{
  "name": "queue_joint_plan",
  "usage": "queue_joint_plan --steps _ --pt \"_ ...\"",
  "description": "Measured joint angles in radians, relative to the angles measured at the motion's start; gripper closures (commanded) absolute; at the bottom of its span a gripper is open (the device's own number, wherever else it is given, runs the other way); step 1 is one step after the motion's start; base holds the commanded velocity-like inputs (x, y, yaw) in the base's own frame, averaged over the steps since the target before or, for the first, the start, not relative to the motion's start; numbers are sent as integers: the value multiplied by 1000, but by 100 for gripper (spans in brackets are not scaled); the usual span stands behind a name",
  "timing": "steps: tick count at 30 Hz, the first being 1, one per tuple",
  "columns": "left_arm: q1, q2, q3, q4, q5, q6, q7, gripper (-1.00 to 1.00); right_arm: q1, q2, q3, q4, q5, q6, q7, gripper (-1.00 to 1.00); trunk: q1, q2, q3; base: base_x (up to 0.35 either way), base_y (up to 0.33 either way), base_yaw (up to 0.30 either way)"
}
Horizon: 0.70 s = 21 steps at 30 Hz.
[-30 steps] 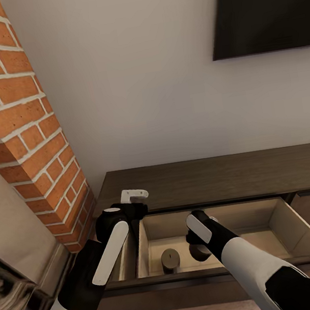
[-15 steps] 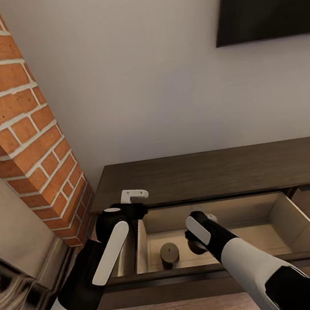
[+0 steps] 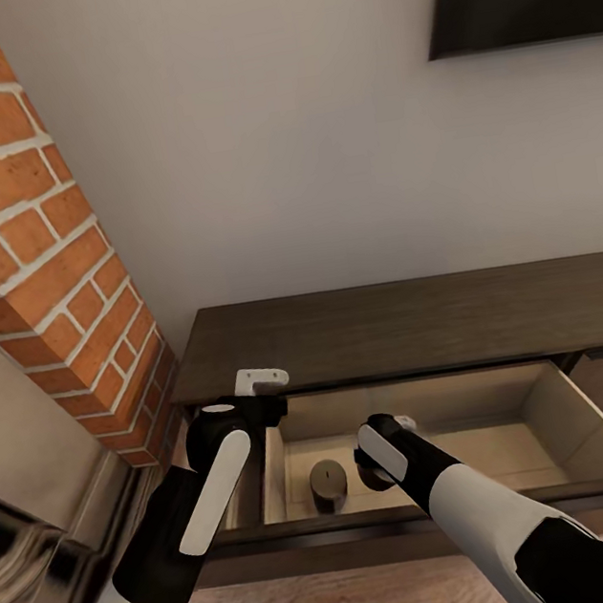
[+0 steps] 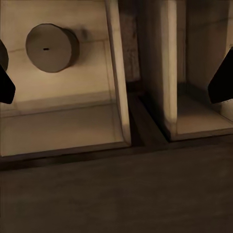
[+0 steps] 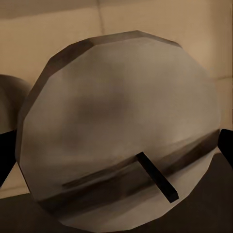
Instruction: Place each of the two pumpkins and all three candles from the living room inside a cabinet in the living room (use any cabinet), then make sure every cabinet is closed, and position the cauldron so it is next to a table in the living room.
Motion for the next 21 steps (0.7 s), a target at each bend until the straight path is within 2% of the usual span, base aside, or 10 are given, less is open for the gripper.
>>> queue_joint_plan --steps 9,14,21 --pt "0 0 -1 0 0 0 0 -100 0 0 0 0 1 -2 0 100 4 -2 -35 0 0 0" --pt "0 0 0 0 0 0 0 -100 0 0 1 0 2 -4 0 100 4 -2 -35 0 0 0" --pt "0 0 -1 0 0 0 8 -100 0 0 2 1 0 -56 1 100 5 -3 -43 0 0 0"
